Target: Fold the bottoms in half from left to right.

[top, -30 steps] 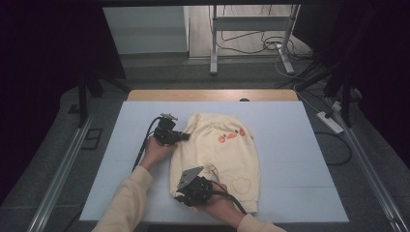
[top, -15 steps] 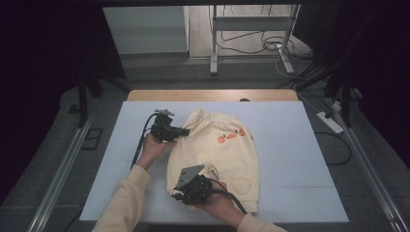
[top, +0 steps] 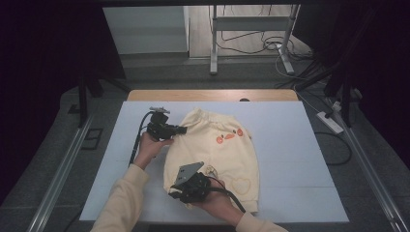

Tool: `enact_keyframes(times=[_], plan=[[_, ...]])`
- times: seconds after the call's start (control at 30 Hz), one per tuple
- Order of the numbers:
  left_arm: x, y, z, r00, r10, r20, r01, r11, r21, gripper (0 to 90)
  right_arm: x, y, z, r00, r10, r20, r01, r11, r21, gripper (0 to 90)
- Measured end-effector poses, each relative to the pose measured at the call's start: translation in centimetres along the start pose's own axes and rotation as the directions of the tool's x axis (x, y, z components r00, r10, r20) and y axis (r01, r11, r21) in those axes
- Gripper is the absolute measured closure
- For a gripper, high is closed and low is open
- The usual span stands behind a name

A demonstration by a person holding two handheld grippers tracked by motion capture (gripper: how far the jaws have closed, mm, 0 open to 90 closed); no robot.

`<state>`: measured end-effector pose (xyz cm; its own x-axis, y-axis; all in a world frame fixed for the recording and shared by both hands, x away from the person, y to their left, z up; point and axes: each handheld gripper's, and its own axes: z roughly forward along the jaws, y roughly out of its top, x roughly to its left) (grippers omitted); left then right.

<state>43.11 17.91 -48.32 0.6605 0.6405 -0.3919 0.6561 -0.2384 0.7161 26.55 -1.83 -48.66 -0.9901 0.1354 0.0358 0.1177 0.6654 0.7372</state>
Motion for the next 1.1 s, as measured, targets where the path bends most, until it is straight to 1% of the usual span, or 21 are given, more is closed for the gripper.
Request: enact_keyframes(times=[0.07, 0.1, 0.13, 0.23, 0.3, 0.4, 0.47, 0.57, 0.67, 0.7, 0.77, 0.83, 0.9, 1.03, 1.1], plan=[[-0.2, 0.2, -0.5, 0.9999, 0.012, -0.004, -0.012, 0.9999, -0.001, 81.1, 0.0, 0.4, -0.2, 1.0, -0.005, -0.005, 0.005, 1.0, -0.017, 74.9], [-0.2, 0.2, -0.7, 0.9999, 0.012, -0.005, -0.012, 0.9999, 0.001, 81.1, 0.1, 0.5, -0.2, 1.0, -0.006, -0.007, 0.006, 1.0, -0.02, 75.0], [0.0, 0.1, -0.7, 1.0, 0.005, 0.003, -0.005, 1.0, 0.007, 81.1, 0.1, 0.6, -0.2, 0.9999, -0.01, -0.008, 0.01, 1.0, -0.022, 75.0], [0.4, -0.2, -0.1, 1.0, -0.006, -0.002, 0.006, 0.9993, 0.036, 81.1, 0.2, 0.4, 0.1, 0.9999, -0.008, -0.01, 0.008, 1.0, -0.008, 75.0], [0.5, -0.3, 0.1, 0.9999, -0.017, 0.004, 0.016, 0.9992, 0.036, 81.1, 0.0, 0.1, 0.4, 0.9999, -0.003, -0.012, 0.003, 1.0, 0.005, 75.0], [0.7, -0.3, -0.1, 0.9997, -0.024, 0.007, 0.024, 0.9993, 0.028, 81.1, -0.1, 0.0, 0.7, 0.9998, 0.003, -0.02, -0.003, 1.0, 0.006, 75.0], [0.7, -0.1, -0.6, 0.9997, -0.024, 0.009, 0.024, 0.9997, 0.009, 81.1, -0.2, 0.2, 0.8, 0.9996, -0.002, -0.029, 0.002, 1.0, 0.002, 75.3], [0.6, 0.2, -1.8, 0.9997, -0.02, 0.014, 0.02, 0.9994, -0.027, 81.1, -0.3, 1.0, 0.7, 0.9993, -0.004, -0.038, 0.003, 1.0, -0.028, 75.6], [0.7, 0.3, -2.4, 0.9997, -0.024, 0.005, 0.025, 0.999, -0.037, 81.1, -0.1, 1.5, 0.3, 0.9992, -0.017, -0.037, 0.015, 0.998, -0.055, 75.8], [0.8, 0.2, -2.3, 0.9995, -0.03, 0.005, 0.03, 0.999, -0.033, 81.1, -0.1, 1.5, 0.2, 0.9992, -0.02, -0.036, 0.018, 0.998, -0.054, 75.8], [1.0, 0.1, -2.0, 0.9992, -0.041, 0.003, 0.041, 0.9989, -0.021, 81.1, -0.1, 1.2, 0.0, 0.9994, -0.012, -0.031, 0.011, 0.998, -0.056, 75.8], [1.0, 0.0, -1.7, 0.9991, -0.042, 0.0, 0.042, 0.9991, -0.01, 81.1, -0.3, 0.9, -0.1, 0.9997, -0.004, -0.026, 0.002, 0.999, -0.046, 75.8], [1.0, -0.1, -1.4, 0.999, -0.044, -0.001, 0.044, 0.999, -0.012, 81.1, -0.4, 0.5, -0.1, 0.9997, 0.007, -0.025, -0.008, 0.999, -0.044, 75.8], [0.7, 0.0, -1.0, 0.9989, -0.047, -0.004, 0.047, 0.9988, -0.014, 81.0, -0.4, -0.2, -0.5, 0.9997, 0.008, -0.021, -0.009, 1.0, -0.029, 75.8], [0.6, 0.0, -0.7, 0.9991, -0.042, -0.002, 0.042, 0.999, -0.014, 81.0, -0.4, -0.6, -0.7, 0.9997, 0.016, -0.017, -0.016, 1.0, -0.027, 75.8]])
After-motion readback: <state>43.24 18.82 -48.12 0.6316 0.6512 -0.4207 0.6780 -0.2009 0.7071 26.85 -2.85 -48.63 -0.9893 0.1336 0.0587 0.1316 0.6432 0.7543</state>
